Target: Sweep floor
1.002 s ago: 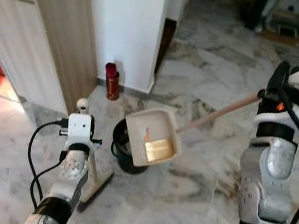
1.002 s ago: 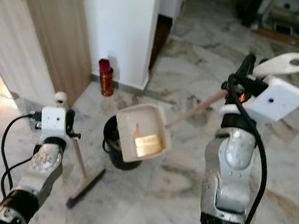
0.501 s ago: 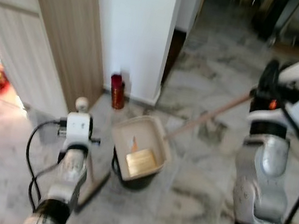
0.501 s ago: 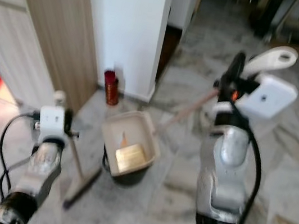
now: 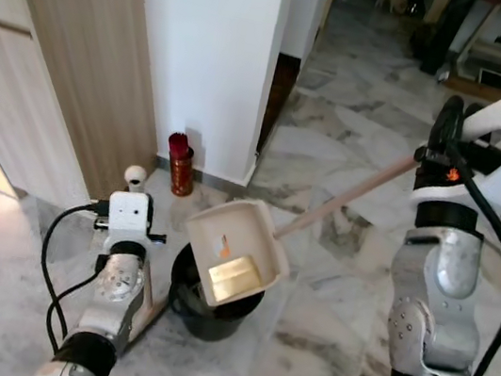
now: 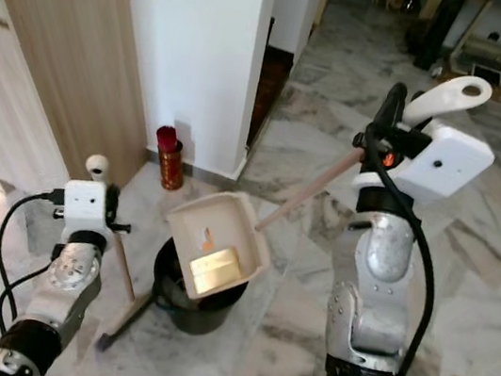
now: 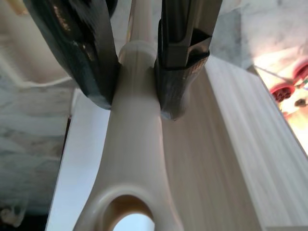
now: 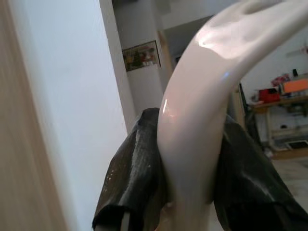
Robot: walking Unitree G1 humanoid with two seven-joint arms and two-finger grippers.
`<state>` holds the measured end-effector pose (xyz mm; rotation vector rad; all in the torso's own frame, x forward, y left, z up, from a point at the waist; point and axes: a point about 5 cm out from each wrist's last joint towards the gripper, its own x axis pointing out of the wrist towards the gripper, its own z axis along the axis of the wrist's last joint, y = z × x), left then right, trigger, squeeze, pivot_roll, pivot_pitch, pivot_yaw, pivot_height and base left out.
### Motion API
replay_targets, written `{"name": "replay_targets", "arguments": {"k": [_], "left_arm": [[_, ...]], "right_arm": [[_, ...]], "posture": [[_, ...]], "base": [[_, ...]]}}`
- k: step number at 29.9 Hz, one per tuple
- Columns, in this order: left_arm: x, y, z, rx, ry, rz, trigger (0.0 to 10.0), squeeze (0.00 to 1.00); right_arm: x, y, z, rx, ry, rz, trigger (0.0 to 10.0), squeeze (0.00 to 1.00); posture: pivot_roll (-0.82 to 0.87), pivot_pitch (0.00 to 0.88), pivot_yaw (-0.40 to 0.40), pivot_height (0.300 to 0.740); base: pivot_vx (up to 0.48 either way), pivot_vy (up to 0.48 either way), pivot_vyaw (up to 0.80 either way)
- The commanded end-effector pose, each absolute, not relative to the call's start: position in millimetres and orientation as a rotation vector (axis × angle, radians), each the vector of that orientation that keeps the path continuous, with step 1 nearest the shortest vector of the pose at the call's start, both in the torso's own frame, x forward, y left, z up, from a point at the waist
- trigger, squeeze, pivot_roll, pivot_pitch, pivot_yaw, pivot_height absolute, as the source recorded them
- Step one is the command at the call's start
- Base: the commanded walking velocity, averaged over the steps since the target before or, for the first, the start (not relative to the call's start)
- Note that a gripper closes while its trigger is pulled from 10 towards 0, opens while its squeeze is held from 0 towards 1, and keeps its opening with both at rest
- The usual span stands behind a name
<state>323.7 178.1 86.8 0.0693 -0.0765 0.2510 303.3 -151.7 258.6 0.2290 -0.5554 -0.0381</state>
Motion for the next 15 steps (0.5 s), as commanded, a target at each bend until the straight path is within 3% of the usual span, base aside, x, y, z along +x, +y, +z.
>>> {"name": "replay_targets", "arguments": {"k": [1, 15], "left_arm": [[327.2, 170.2, 96.4, 0.06, -0.128, 0.232, 10.0, 0.0], [326.8, 169.2, 96.1, 0.055, -0.13, 0.227, 10.0, 0.0]], "right_arm": [[293.5, -150.8, 279.8, 0.249, -0.677, -0.012, 10.0, 0.0], [286.2, -126.8, 291.3, 0.111, -0.775, 0.125, 10.0, 0.0]], "posture": [[-0.01, 0.022, -0.002, 0.74], [-0.01, 0.025, -0.003, 0.74]], "base": [[0.0, 0.0, 0.0], [0.0, 0.0, 0.0]]}}
